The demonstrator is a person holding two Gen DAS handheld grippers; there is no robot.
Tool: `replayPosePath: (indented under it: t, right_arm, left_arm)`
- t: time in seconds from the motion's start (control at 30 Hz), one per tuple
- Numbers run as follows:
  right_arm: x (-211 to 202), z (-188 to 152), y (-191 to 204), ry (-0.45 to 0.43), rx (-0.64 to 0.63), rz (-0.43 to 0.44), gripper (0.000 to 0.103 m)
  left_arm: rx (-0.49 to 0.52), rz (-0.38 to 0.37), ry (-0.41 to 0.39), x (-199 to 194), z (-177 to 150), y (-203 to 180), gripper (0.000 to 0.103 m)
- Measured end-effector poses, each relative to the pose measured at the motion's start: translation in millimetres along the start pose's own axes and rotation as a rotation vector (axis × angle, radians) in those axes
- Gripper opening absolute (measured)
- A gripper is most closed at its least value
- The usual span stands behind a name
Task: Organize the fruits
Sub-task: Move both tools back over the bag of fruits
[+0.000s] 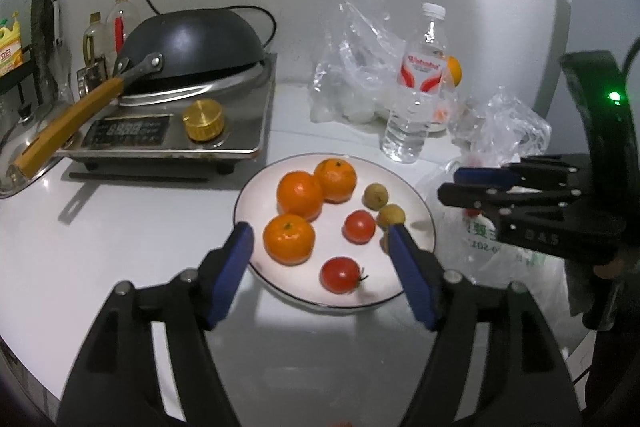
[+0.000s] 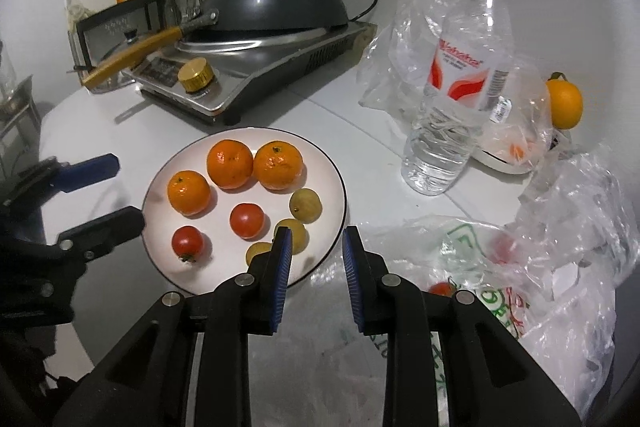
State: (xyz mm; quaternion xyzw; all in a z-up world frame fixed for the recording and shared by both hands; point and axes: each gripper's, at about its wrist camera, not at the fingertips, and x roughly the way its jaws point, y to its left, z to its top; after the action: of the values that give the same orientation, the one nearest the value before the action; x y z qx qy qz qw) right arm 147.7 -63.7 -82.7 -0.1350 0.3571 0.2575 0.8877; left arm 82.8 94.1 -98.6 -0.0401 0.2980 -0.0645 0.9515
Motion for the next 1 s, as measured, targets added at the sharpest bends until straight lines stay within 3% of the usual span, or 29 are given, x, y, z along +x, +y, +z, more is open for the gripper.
replayPosePath:
  t: [0.07,0.33,1.0]
  right_arm:
    - [-7,-3,-4,-0.013,0.011,0.001,0.037]
    - [-24,-16,-23,-0.042,0.047,0.002,0.037]
    - [-39,-52,-84,-0.052,0.134,-0.037,0.037]
  left_arm:
    - [-0.002,0.001,-0.006,0,1,-5,0.073]
    - [0.019,0.012,-0.048,0,1,-29,0.082]
    - [0.113,-0.023,-0.022,12,10,-89,0.082]
